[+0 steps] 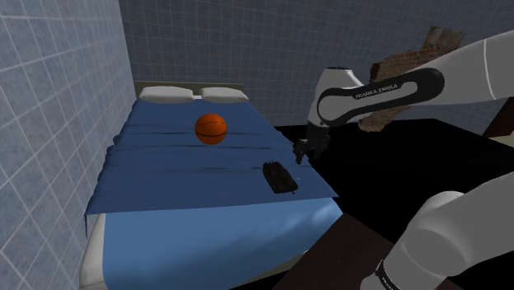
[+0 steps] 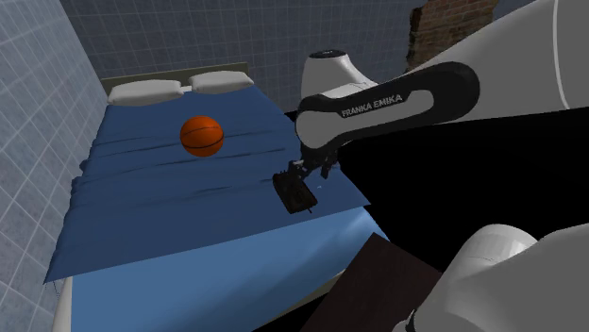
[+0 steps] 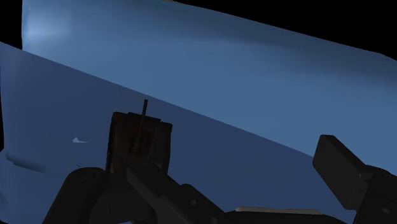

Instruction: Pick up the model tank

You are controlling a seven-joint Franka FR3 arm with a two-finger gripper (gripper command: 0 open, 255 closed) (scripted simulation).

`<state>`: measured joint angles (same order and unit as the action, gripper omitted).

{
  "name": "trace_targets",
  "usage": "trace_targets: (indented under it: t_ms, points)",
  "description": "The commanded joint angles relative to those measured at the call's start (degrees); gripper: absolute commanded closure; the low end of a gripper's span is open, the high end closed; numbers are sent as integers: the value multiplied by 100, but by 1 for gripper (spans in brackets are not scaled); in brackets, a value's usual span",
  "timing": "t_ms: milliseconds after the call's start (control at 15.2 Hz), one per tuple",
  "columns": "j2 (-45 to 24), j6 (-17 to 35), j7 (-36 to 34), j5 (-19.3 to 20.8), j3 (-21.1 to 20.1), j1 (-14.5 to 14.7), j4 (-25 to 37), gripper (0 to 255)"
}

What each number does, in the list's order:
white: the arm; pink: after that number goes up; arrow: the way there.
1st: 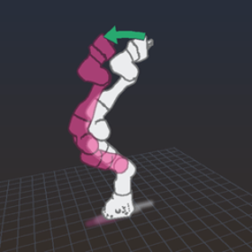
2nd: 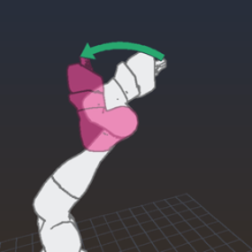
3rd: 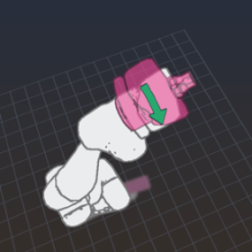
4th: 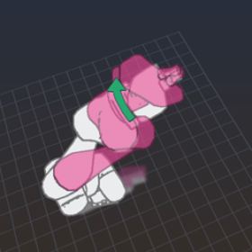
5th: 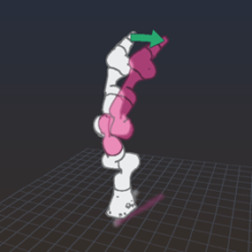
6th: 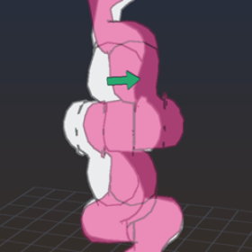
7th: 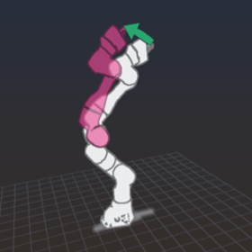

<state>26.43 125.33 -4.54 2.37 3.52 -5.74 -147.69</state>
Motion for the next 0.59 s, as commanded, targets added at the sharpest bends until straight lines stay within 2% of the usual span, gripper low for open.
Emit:
trace_targets:
  t_ms: [0,528]
  points:
    - [-386,409,-17,40,45,-54,16,0]
    - [-2129,1930,9,107,279,-263,355,0]
